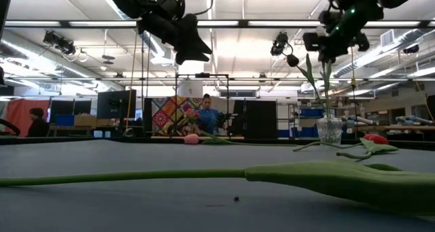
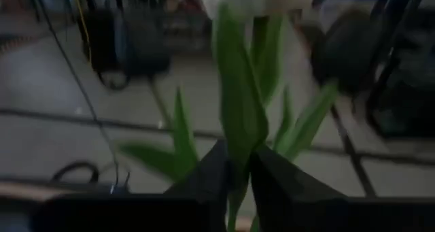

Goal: Sort flowers into vase by color
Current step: Put the top white flower into the transparent vase, then put the top pink flower into the transparent vase

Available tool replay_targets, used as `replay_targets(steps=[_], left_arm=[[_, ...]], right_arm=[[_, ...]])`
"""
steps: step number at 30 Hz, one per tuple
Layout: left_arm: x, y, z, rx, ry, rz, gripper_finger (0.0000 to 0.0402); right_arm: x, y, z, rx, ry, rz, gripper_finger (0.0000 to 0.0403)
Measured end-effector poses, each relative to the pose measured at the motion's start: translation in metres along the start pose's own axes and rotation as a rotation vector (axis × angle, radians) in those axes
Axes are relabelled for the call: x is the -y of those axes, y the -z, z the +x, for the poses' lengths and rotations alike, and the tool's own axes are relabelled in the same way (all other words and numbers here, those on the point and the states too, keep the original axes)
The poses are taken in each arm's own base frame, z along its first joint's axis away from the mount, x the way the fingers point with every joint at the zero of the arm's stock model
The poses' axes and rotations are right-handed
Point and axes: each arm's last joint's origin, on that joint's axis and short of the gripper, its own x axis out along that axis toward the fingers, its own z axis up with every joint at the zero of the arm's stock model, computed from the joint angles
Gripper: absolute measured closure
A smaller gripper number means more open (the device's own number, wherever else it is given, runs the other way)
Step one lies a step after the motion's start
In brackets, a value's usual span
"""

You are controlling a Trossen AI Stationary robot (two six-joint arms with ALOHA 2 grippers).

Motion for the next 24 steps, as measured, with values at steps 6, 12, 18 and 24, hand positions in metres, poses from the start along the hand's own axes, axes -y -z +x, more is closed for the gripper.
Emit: replay_targets(steps=[6,12,18,24], left_arm=[[-0.005,0.001,0.0,-0.007,-0.046,-0.018,0.0196],[-0.017,0.014,0.012,-0.059,-0.075,-0.13,0.0196],[-0.025,0.036,0.049,-0.123,-0.053,-0.176,0.0196],[-0.027,0.062,0.095,-0.17,-0.022,0.041,0.0197]], right_arm=[[0.006,0.019,0.006,-0.222,-0.074,0.121,0.0255],[0.013,0.017,-0.003,-0.437,-0.114,0.245,0.0209],[0.013,-0.002,-0.022,-0.578,-0.192,0.269,0.021],[0.006,-0.023,-0.034,-0.591,-0.324,0.327,0.0211]])
